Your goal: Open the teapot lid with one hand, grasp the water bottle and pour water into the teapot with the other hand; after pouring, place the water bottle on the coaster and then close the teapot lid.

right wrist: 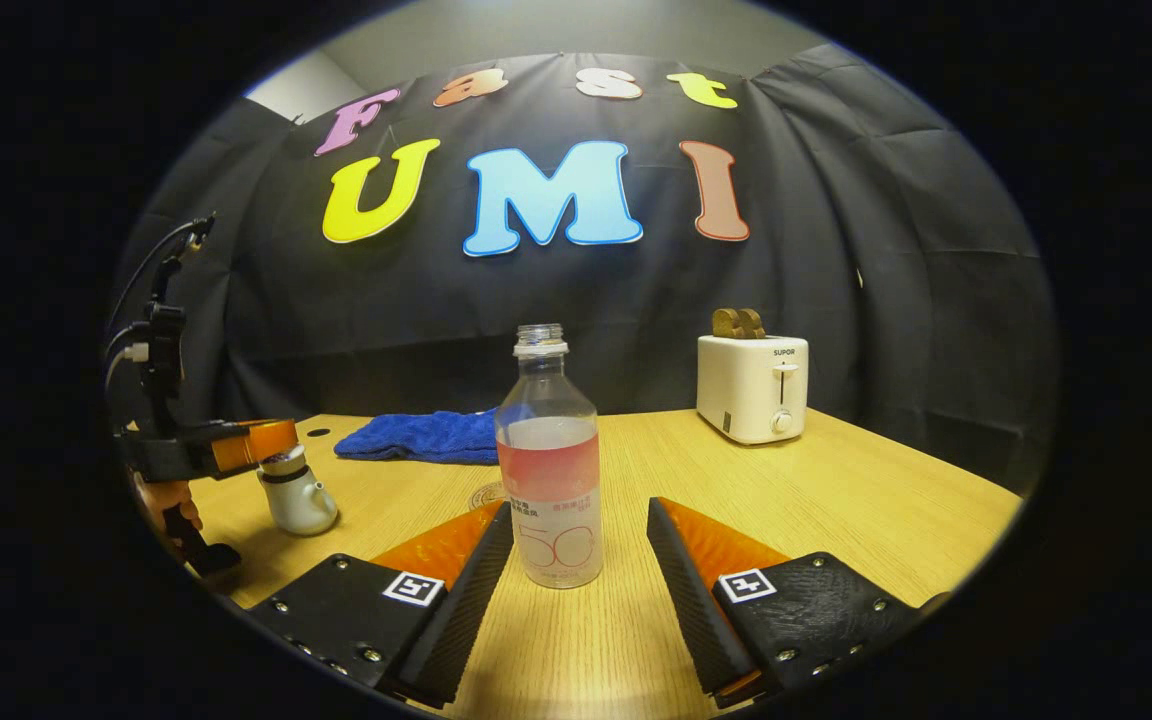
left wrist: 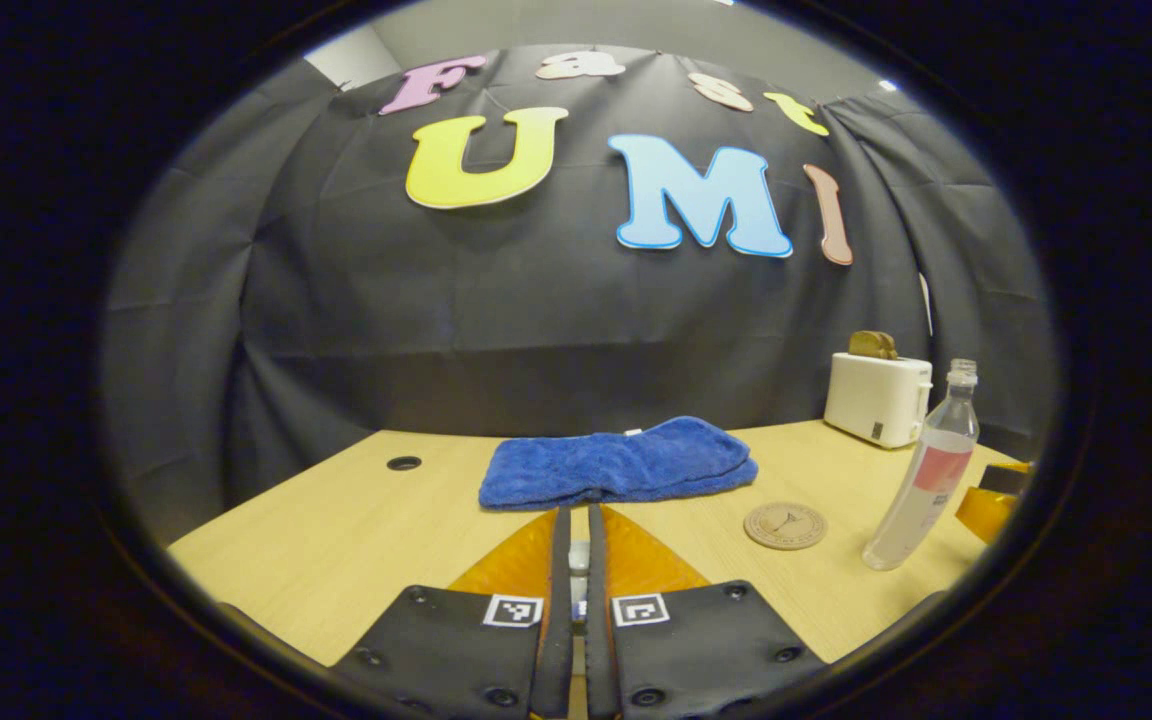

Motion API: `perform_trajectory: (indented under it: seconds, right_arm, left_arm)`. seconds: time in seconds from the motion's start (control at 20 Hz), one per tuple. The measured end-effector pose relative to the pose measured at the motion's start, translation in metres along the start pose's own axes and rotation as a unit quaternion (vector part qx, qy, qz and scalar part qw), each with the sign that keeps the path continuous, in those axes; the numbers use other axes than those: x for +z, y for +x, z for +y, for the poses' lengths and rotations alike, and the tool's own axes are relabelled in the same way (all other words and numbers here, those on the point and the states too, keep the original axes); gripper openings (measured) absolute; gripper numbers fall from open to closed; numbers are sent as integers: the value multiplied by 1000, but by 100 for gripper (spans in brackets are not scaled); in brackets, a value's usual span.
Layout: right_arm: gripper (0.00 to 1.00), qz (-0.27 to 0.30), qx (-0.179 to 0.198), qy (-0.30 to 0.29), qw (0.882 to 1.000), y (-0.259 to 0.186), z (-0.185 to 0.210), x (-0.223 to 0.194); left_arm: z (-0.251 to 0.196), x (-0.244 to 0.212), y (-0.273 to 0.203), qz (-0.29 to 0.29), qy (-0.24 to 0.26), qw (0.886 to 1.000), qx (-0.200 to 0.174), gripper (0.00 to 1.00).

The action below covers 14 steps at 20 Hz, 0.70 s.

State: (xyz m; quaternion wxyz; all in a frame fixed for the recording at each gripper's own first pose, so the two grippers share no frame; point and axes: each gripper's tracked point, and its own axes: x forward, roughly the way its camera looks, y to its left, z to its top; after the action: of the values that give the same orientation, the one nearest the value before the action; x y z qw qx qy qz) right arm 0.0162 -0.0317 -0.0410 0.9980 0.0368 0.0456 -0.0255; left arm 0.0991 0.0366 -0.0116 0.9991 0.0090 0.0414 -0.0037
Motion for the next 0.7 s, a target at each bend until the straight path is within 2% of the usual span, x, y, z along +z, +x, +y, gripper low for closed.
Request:
perform_trajectory:
  seconds: [0.7]
  right_arm:
    - [84,42,15,-42,998,35,8,3]
  left_arm:
    - [45,3,-15,4,-15,1000,24,12]
